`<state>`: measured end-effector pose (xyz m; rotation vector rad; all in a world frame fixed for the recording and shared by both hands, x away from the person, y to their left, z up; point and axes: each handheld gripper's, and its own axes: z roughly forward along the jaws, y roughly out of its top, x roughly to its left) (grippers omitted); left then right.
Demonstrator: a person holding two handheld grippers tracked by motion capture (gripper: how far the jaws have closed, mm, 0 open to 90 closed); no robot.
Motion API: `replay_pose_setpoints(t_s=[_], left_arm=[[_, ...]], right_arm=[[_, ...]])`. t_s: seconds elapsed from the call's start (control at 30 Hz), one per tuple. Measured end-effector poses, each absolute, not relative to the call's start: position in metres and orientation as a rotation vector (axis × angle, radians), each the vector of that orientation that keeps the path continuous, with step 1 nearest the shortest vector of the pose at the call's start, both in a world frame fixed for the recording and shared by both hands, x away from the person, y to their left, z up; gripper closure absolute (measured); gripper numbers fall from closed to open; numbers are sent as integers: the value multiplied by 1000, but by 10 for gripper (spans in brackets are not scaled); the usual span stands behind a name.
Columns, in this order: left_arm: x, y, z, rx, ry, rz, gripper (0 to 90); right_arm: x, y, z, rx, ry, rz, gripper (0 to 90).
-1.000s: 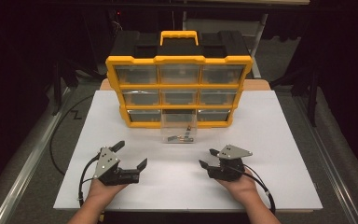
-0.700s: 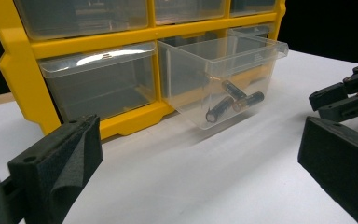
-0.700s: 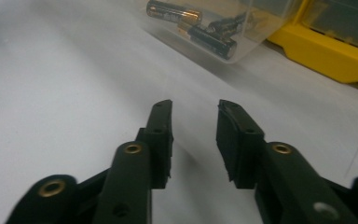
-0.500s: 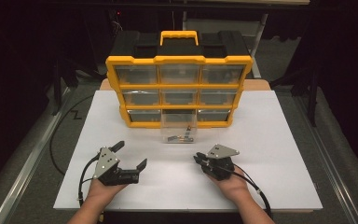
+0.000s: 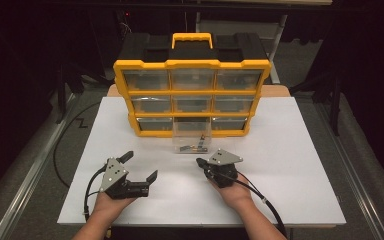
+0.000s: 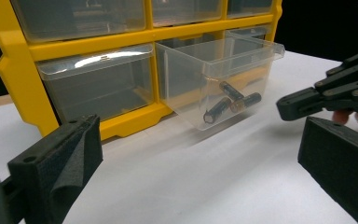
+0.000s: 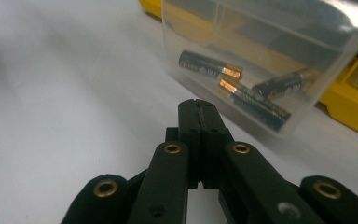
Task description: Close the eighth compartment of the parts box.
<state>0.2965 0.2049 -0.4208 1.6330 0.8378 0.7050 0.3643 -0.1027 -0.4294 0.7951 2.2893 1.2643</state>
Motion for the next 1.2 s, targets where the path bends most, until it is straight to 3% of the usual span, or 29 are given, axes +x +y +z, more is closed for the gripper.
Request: replay_pose_setpoints(t_s=[1.2], left_arm=[[295, 206, -420, 1628, 828, 704, 7]], right_arm=[[397, -79, -407, 808, 2189, 1251, 900]])
